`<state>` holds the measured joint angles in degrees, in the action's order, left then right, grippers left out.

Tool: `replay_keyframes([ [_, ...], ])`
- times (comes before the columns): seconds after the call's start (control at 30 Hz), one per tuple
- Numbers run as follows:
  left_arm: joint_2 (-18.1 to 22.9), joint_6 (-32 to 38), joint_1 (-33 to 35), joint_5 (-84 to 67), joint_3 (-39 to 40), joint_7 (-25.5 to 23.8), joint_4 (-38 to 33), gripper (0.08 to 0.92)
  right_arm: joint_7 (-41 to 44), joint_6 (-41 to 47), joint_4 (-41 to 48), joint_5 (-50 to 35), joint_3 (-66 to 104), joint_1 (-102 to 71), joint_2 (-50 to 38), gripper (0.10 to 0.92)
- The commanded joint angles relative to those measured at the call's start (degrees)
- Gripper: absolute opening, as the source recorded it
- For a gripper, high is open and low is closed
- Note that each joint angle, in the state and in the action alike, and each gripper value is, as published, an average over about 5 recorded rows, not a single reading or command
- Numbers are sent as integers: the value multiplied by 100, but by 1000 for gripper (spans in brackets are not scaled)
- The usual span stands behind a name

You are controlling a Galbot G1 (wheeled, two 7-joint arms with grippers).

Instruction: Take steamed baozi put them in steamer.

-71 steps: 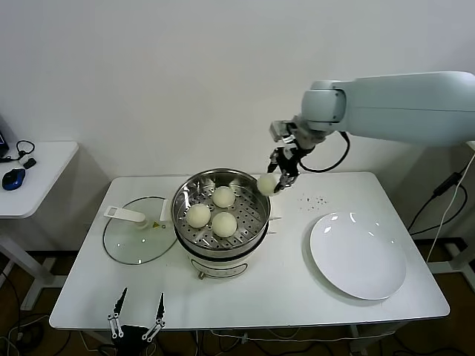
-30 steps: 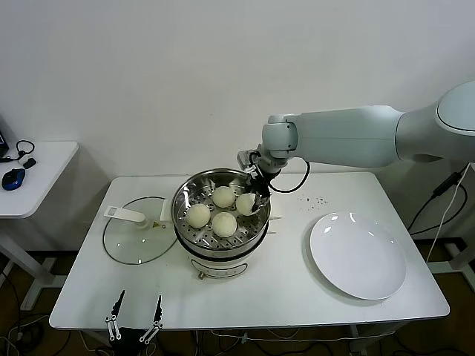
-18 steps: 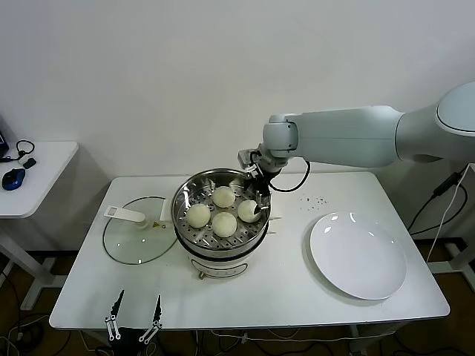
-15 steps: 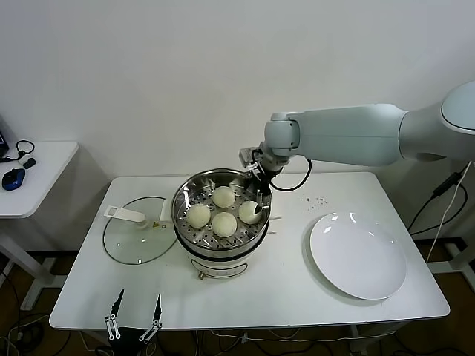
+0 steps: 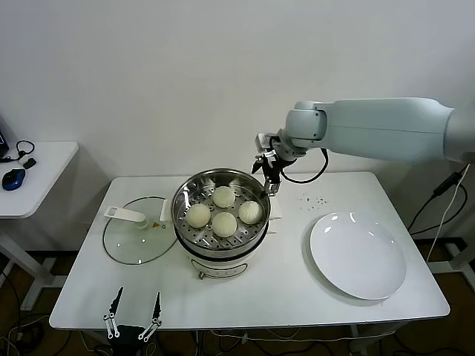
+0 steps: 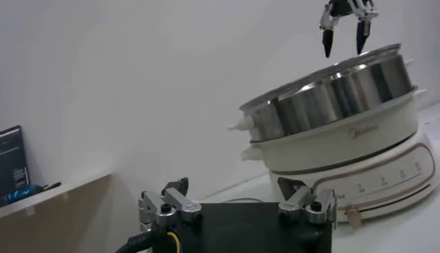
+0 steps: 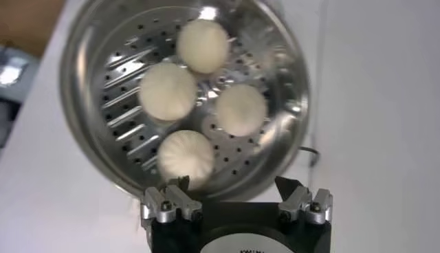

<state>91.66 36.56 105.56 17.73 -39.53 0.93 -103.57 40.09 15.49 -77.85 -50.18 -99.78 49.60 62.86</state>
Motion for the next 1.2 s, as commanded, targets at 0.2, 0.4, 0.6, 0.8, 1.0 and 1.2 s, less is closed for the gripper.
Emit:
replay_keyframes([
  [0.2,-4,-12,4,22,32,2,-20,823,-3333,1475,-1635,-59,1684,-568,-2471,823],
  [0.4,-21,-21,1,13,15,-8,-49,823,-4310,1818,-2188,90,3333,-1934,-3228,823],
  [0.6,-40,-26,-3,-43,9,-16,-48,823,-4659,1443,-2765,685,6109,-4711,-3952,823],
  [0.8,-36,-25,-26,-38,17,-24,16,823,-4739,324,-3125,1417,8253,-7103,-4317,823],
  [1.0,-2,-10,-42,-16,18,-20,41,823,-5087,-437,-3534,1447,10395,-9180,-3937,823],
  [1.2,11,31,-30,-12,5,-5,50,823,-5141,-1046,-3966,2019,12226,-11188,-2845,823],
])
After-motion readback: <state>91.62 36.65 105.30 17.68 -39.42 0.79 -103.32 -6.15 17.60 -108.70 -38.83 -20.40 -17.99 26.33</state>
